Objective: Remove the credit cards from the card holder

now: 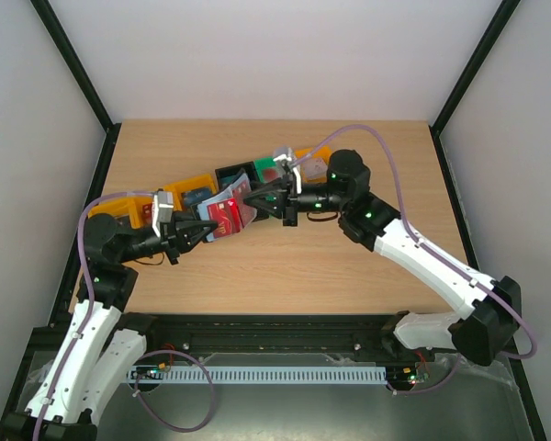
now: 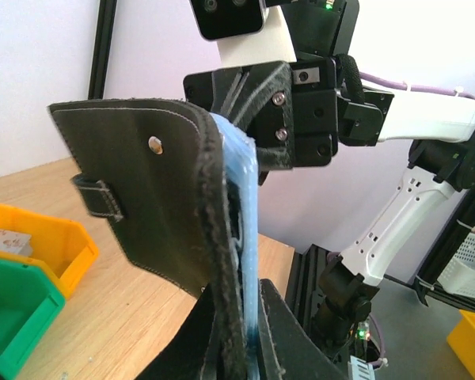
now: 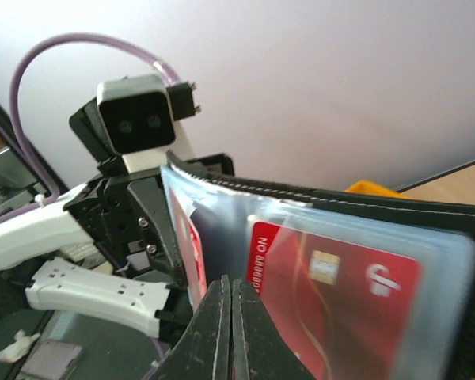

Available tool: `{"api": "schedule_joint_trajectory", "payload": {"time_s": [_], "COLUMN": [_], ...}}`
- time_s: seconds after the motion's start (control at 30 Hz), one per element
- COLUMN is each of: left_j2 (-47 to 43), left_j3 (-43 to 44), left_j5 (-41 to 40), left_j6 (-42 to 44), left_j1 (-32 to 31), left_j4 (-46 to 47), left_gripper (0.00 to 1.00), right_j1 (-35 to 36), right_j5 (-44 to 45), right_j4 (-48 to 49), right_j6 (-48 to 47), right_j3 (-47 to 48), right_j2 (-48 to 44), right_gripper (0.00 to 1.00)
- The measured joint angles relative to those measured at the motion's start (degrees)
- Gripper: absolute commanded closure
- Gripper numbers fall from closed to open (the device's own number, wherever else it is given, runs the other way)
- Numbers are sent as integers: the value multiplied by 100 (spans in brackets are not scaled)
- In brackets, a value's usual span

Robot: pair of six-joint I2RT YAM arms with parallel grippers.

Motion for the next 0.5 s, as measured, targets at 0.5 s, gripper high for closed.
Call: {"api": "schedule_joint_trajectory", "payload": {"time_s": [0.5], "left_j2": [79], "left_j3": [0], "left_j5": [-2], "left_j6": [-98], "left_j1": [-7], "left_j4": [273], "left_gripper": [98], "right_j1": [46], "right_j5": [-57], "right_j4": [31], "right_j6": [-90], "right_j3": [-94], "right_j2": [-229], "right_gripper": [83]}}
